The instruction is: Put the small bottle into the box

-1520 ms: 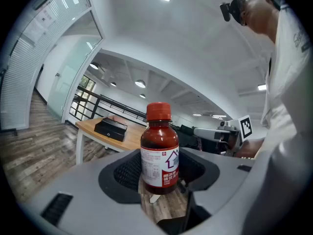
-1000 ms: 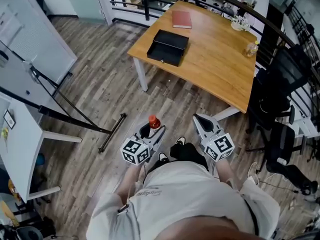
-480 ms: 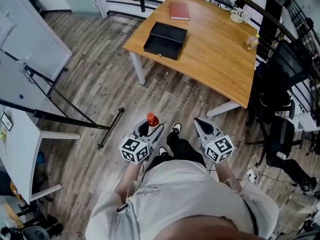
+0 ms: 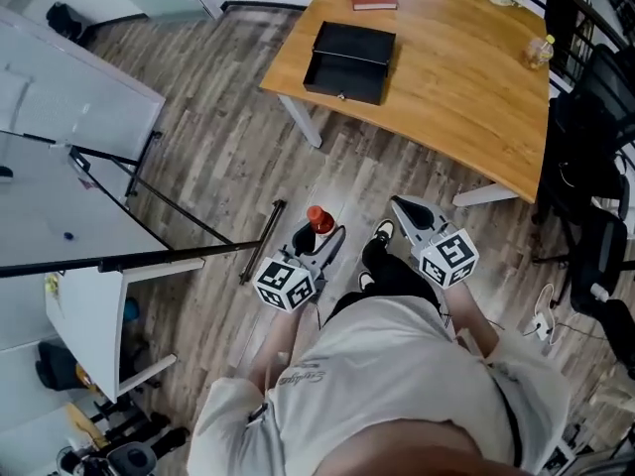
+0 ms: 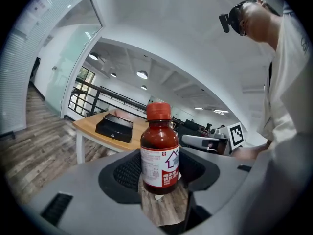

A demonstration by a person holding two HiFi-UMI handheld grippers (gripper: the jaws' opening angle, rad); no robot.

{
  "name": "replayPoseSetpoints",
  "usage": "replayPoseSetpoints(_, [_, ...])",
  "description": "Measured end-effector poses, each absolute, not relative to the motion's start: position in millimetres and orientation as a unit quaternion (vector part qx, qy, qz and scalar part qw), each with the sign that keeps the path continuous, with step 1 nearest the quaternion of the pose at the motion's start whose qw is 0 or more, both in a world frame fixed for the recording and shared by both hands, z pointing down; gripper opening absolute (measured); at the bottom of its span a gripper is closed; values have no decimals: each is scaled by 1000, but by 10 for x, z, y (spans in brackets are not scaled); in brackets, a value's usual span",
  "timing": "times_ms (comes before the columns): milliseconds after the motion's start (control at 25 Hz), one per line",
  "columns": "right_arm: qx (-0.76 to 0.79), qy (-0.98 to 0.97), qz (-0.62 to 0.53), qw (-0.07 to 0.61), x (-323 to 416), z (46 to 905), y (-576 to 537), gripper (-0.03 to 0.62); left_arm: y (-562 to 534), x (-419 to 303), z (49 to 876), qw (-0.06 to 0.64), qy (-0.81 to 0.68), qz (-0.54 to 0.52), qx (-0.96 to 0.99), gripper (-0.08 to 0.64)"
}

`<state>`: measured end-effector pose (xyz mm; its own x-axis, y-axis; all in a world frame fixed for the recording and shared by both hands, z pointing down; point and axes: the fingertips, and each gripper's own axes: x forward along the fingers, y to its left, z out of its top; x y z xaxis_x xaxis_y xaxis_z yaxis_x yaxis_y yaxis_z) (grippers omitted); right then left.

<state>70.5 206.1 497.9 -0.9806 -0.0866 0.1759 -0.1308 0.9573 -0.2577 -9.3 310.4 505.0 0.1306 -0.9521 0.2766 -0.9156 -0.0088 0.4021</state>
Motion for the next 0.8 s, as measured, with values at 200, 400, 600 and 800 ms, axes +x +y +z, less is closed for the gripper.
replayPoseSetpoints(200, [50, -983, 173, 46, 286, 4868, 1640, -6, 2809, -460, 4735, 229, -665, -11, 711, 229])
replayPoseSetpoints(400, [17, -989, 139, 36, -30, 4726, 1295, -6, 2423, -694, 4659, 238, -674, -8, 699, 229])
replayPoseSetpoints(600, [12, -991, 128, 30, -99, 4779, 936, -6, 1902, -735, 4627, 227, -653, 1, 723, 229])
replayPoseSetpoints(800, [46, -987, 147, 42, 81, 4970, 581, -5, 1392, -764, 4660, 228, -635, 3, 738, 229])
